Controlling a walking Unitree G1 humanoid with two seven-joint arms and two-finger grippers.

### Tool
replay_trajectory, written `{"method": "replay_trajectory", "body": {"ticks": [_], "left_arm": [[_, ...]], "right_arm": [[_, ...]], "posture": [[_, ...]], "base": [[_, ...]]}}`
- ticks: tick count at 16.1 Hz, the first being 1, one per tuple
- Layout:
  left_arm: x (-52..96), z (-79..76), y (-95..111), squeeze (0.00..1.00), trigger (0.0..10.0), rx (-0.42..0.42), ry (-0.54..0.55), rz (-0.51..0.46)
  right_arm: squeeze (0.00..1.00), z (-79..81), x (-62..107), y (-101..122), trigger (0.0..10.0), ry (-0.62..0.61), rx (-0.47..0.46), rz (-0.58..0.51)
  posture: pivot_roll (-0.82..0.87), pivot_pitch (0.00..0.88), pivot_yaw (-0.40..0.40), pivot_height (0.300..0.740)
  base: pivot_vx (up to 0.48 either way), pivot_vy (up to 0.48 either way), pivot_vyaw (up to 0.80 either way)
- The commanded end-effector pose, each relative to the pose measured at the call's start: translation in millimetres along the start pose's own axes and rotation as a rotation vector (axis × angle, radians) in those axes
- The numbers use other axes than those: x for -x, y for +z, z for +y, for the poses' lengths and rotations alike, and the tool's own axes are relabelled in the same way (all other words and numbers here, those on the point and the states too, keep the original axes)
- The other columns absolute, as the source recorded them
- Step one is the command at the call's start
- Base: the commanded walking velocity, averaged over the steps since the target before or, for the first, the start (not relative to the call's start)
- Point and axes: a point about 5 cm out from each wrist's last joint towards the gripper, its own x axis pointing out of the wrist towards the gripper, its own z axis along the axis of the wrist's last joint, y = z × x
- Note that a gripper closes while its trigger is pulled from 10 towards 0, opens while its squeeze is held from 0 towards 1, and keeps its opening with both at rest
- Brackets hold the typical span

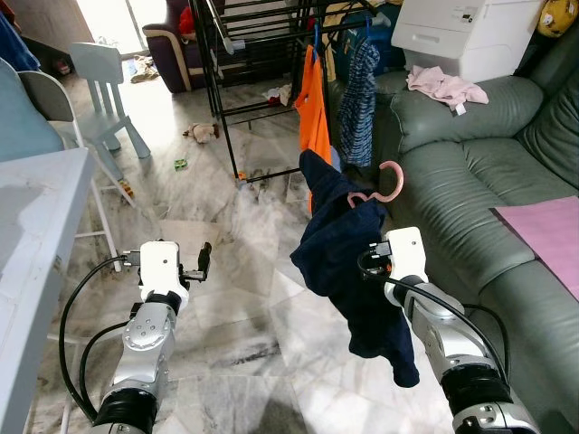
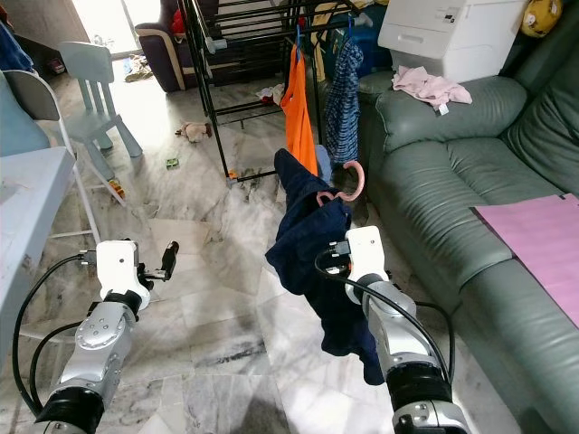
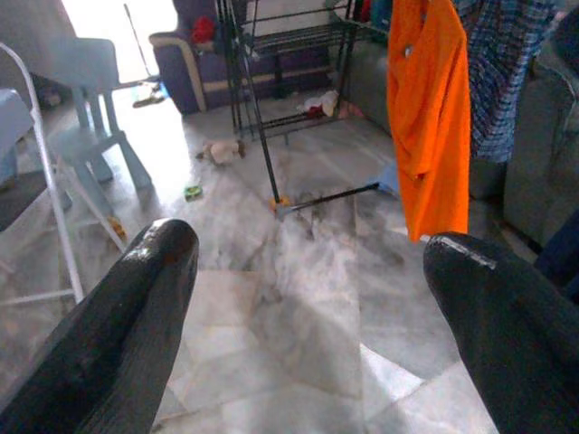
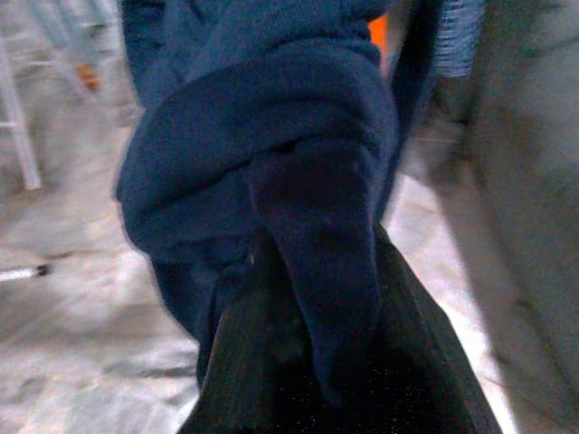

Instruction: Hang hanger

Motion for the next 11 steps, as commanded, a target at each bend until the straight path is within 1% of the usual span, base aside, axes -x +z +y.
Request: {"method": "replay_trajectory", "body": {"ticks": [1,2,4,6,9,11], "left_arm": [[-1.3,1.3,3.6,0.0,10.0,0.024,0.006,0.015],[-1.7,1.2,3.7,0.0,10.0,0.027,0.004,0.016],[-2.3,1.6,4.6,0.0,10.0,0.024,0.005,0.014],[-2.5,2.3,7.5,0.0,10.0,0.024,0.008,0.013],[-4.2,2.6,10.7,0.0,10.0,0.023,0.012,0.013],[-4.9,2.3,12.0,0.0,10.0,0.023,0.014,0.011]], "right_arm": [[0.0,3.6,2.4,4.4,10.0,-0.068,0.012,-0.011],[0.0,3.9,2.2,3.4,10.0,-0.079,0.022,-0.006],[0.0,4.0,2.1,3.6,10.0,-0.086,0.002,-0.017],[0.0,4.4,3.5,6.3,10.0,-0.088,0.024,-0.028],[0.0,4.6,2.7,7.8,10.0,-0.1,0.031,-0.024],[0.0,7.2,1.3,8.1,10.0,-0.082,0.045,-0.02]], "posture": [[-0.16,0.0,0.086,0.74],[-0.16,0.0,0.086,0.74],[-0.15,0.0,0.085,0.74],[-0.15,0.0,0.084,0.74],[-0.15,0.0,0.083,0.74],[-0.15,0.0,0.083,0.74]], "base": [[0.416,0.0,0.0],[0.416,0.0,0.0],[0.414,0.0,0.0],[0.414,0.0,0.0],[0.423,0.0,0.45],[0.446,0.0,0.48]]}}
